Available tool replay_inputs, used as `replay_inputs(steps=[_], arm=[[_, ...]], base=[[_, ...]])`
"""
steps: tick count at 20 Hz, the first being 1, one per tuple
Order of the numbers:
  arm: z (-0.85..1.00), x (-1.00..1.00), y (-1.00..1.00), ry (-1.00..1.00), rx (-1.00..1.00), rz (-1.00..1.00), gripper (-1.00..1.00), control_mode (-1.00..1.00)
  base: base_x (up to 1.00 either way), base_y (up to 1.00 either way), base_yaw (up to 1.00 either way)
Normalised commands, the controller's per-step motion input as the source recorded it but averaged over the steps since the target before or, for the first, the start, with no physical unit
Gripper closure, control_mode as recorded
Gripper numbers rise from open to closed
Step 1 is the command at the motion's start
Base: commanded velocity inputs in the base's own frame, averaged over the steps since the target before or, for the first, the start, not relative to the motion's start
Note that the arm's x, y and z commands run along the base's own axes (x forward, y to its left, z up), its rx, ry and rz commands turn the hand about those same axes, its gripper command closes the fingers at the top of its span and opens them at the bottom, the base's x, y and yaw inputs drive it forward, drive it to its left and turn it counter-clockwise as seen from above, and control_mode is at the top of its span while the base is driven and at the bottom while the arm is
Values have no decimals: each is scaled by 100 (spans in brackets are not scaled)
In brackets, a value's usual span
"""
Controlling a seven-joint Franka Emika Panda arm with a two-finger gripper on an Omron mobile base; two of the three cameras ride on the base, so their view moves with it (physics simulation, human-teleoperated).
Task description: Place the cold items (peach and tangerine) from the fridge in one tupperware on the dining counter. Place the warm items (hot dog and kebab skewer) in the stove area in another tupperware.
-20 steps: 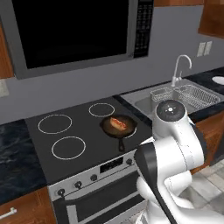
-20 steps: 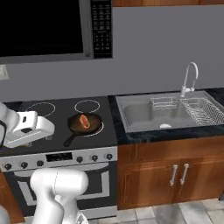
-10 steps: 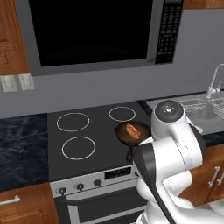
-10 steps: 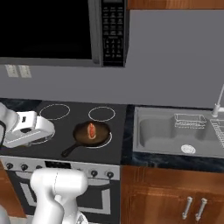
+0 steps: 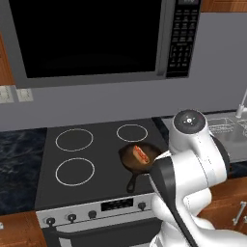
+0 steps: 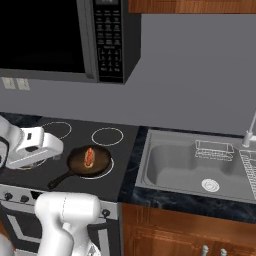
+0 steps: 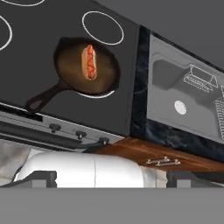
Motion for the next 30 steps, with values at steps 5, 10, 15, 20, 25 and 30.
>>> replay_inputs(steps=[5,10,15,20,25,30], arm=[[-17,59,-5,0,12,0,-100,-100],[-23,69,-4,1,23,0,-100,-100],[-34,62,0,11,18,0,-100,-100],[-36,48,0,25,4,0,-100,-100],[-40,52,0,26,0,0,-100,-100],[-42,52,0,23,0,0,-100,-100]], base=[[0,0,0],[0,0,0],[0,0,0],[0,0,0],[0,0,0],[0,0,0]])
